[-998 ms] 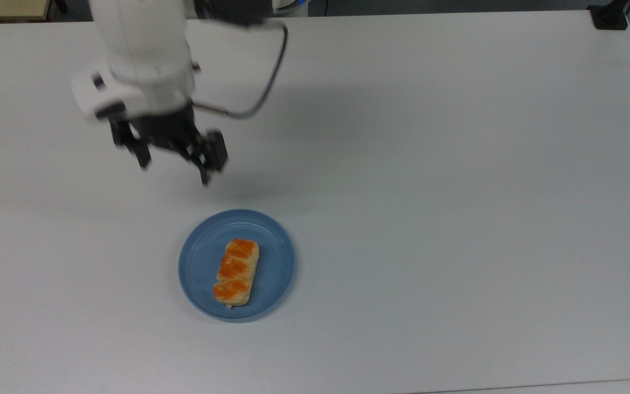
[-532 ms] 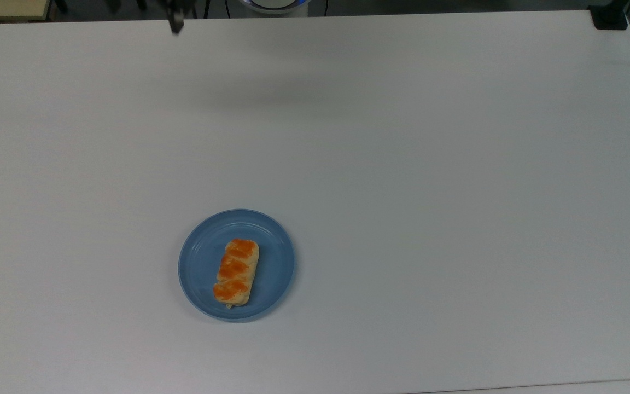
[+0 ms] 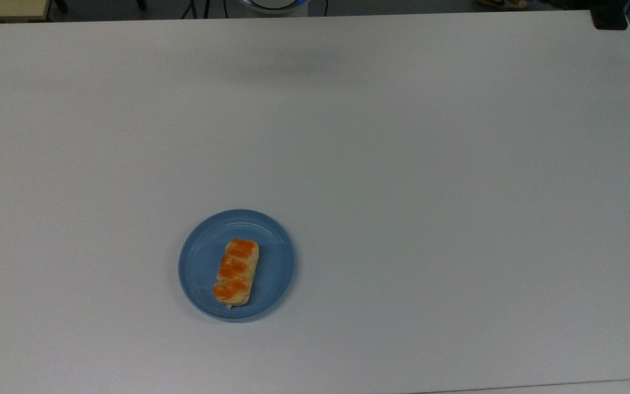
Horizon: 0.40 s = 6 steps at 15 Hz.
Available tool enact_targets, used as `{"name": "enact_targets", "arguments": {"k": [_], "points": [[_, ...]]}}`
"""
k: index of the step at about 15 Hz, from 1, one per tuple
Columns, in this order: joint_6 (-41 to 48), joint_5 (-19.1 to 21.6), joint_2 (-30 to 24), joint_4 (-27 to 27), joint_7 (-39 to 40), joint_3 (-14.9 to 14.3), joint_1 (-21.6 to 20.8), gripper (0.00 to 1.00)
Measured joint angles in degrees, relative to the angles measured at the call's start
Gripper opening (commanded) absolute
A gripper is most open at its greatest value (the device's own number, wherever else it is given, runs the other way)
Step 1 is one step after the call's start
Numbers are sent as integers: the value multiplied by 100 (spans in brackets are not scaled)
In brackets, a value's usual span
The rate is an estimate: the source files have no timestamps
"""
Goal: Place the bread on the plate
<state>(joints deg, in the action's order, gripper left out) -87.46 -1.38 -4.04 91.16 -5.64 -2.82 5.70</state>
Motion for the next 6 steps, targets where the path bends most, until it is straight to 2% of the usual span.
{"name": "enact_targets", "arguments": {"k": [2, 6], "points": [[-386, 0, 4, 99, 549, -47, -52, 100], [-548, 0, 13, 139, 943, -62, -59, 100]]}}
